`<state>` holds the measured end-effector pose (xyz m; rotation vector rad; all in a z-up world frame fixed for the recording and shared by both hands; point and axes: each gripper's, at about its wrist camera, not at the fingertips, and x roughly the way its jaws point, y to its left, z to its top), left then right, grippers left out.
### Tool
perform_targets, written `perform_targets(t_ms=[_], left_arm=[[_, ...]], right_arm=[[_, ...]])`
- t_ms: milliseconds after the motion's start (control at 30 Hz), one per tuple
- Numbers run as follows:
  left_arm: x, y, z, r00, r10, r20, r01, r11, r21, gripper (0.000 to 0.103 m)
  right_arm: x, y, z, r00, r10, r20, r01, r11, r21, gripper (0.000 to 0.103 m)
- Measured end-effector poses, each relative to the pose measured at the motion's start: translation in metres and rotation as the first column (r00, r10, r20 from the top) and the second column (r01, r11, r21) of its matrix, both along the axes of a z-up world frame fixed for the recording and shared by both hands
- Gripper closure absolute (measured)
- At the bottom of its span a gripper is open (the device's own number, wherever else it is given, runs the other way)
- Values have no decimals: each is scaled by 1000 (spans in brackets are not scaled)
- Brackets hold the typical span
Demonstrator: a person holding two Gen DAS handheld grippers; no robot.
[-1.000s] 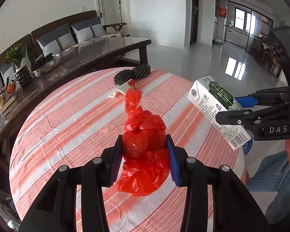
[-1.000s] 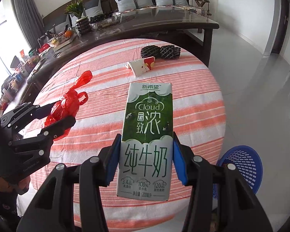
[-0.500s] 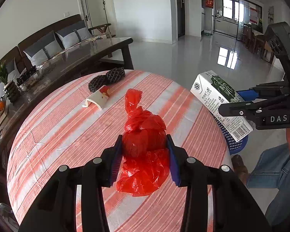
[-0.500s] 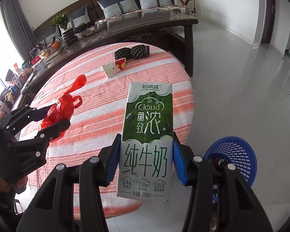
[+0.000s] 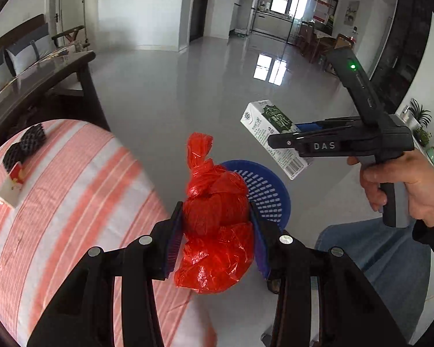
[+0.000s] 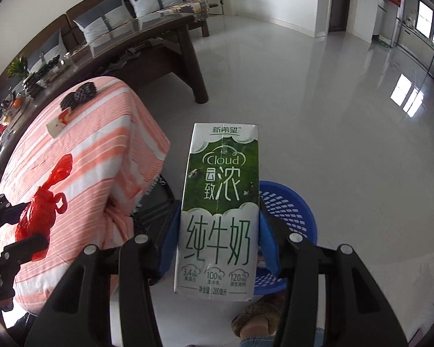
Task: Collect trash
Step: 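Carry the red bag and milk carton to the blue wastebasket and release both, then move both open grippers back over the table toward the white paper cup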
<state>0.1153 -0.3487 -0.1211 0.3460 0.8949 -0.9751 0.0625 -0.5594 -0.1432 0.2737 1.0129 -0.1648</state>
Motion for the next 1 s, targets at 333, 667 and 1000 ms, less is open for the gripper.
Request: perform_targets(t_ms=[333,667,1000], left_arm=[[6,-120,-77,988,-97,-121,101,995,20,59],[29,-168,-136,983,-80,-167,93,993,74,59],[40,-170,-146,989,-3,-149,17,996,91,18]], right_arm=[[-1,-78,-69,991,-115,-62,119,990,78,54],[1,-103,-84,987,-138,-82,148,981,128,54],[2,-112,-81,978,-208,-12,208,970,129,18]])
